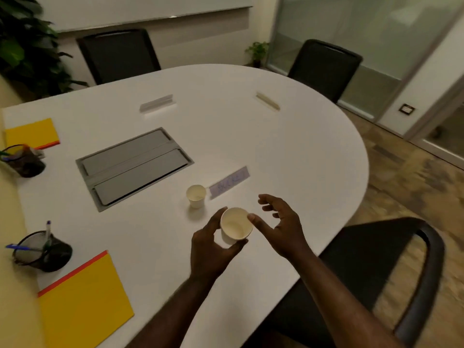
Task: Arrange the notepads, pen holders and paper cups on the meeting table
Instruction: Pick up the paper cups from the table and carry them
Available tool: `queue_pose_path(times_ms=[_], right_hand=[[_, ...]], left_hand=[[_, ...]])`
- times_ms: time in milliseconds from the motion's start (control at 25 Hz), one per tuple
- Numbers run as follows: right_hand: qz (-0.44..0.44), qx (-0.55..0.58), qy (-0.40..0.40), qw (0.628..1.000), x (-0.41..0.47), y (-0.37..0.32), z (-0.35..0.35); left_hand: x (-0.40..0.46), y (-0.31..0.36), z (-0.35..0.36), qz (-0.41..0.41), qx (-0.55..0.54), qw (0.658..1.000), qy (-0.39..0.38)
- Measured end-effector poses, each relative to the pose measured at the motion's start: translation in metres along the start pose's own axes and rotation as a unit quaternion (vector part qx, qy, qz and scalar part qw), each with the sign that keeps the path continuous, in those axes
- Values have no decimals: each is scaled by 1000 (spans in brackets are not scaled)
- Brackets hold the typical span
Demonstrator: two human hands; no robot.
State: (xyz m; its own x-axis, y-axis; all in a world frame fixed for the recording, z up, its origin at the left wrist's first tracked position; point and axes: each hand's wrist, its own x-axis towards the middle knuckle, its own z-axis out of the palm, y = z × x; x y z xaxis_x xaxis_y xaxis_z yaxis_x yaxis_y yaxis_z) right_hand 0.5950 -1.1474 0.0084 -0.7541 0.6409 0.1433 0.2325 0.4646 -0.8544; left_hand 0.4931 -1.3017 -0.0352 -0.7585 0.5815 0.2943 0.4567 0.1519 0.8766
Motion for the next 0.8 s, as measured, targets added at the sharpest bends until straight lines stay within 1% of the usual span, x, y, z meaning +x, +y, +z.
queue_pose_path(times_ms=[80, 160, 320, 440, 560, 680, 800], right_hand=[[4, -24, -13, 1000, -19, -6, -40], [11, -50, 4, 999, -34, -8, -76], [25, -85, 118, 989, -68, -1, -151], [21, -79, 211, 974, -97, 15, -216], [9, -76, 273, 959, -124, 42, -287], [18, -91, 289, 953, -152, 77, -358], [38, -100, 308, 946, -178, 109, -415]], left_hand=[[6, 33, 23, 47, -28, 998, -39], [14, 65, 50, 86, -54, 992, -78], [16, 129, 120, 146, -103, 975, -136], [4, 179, 182, 188, -121, 960, -167], [-13, 230, 249, 216, -135, 947, -197], [-39, 276, 319, 227, -154, 937, -216], [-63, 308, 378, 235, -175, 924, -245]])
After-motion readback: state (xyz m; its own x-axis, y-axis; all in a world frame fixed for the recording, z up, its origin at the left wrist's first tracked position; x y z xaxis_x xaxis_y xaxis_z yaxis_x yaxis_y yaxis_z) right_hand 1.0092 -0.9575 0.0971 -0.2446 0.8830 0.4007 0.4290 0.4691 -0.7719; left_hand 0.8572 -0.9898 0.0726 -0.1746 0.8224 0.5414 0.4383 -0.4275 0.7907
